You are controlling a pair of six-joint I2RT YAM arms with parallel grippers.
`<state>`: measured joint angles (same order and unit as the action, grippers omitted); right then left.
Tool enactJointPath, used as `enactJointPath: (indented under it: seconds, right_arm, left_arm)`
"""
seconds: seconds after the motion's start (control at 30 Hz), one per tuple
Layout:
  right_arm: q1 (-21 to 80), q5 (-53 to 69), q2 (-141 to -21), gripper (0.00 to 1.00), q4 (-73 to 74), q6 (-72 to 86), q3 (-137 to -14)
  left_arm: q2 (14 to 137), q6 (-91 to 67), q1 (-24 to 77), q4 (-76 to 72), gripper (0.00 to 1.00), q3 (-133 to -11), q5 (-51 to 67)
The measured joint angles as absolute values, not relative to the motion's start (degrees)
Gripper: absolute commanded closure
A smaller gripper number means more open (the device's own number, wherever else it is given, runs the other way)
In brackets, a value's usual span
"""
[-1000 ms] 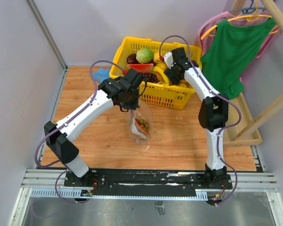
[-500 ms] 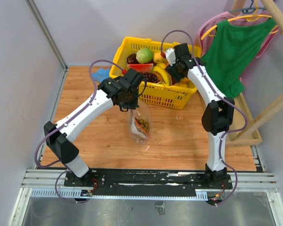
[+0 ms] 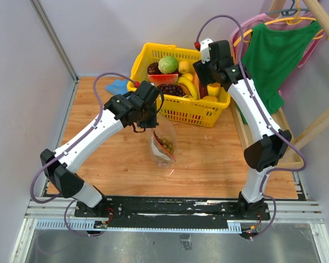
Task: Place the food in the zip-top bag and seal the zipper
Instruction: Pick up the fake fruit from the bin, then place the fake fruit in the zipper food storage bag.
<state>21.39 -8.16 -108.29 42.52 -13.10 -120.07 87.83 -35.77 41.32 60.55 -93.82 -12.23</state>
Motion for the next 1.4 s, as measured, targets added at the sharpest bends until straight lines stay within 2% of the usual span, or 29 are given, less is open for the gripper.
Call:
enactJointPath:
  seconds: [0.27, 0.6, 0.8, 1.03, 1.27, 1.33, 1.4]
  right_arm:
    - [27.3, -8.1, -97.4, 0.84, 42.1, -1.5, -115.1]
    - [36.8, -3.9, -79.4, 0.85, 32.2, 13.5, -94.2]
    - [42.4, -0.3, -72.9, 0.85, 23.3, 20.2, -83.0]
    - [48.5, 2.5, -69.9, 0.83, 12.3, 25.4, -72.2]
    - [49.5, 5.8, -70.5, 0.8, 6.4, 28.9, -66.9]
    - [49.5, 6.3, -71.2, 0.76, 5.4, 29.6, -66.2]
    - [49.5, 6.4, -71.7, 0.69, 4.8, 29.8, -65.6]
  left_arm:
    - [84.3, -38.1, 41.3, 57.8, 1.0, -90.0, -10.4]
    - [81.6, -40.1, 41.0, 55.0, 1.0, -86.6, -8.8]
    - [81.1, -40.6, 41.0, 54.1, 1.0, -86.0, -8.4]
    - [81.1, -41.0, 41.0, 53.9, 1.0, -85.9, -8.3]
    - [81.1, -41.2, 40.9, 53.6, 1.0, -85.4, -8.2]
    - [81.1, -41.3, 40.9, 53.6, 1.0, -85.4, -8.1]
    - [81.0, -41.4, 40.9, 53.5, 1.0, -85.4, -8.1]
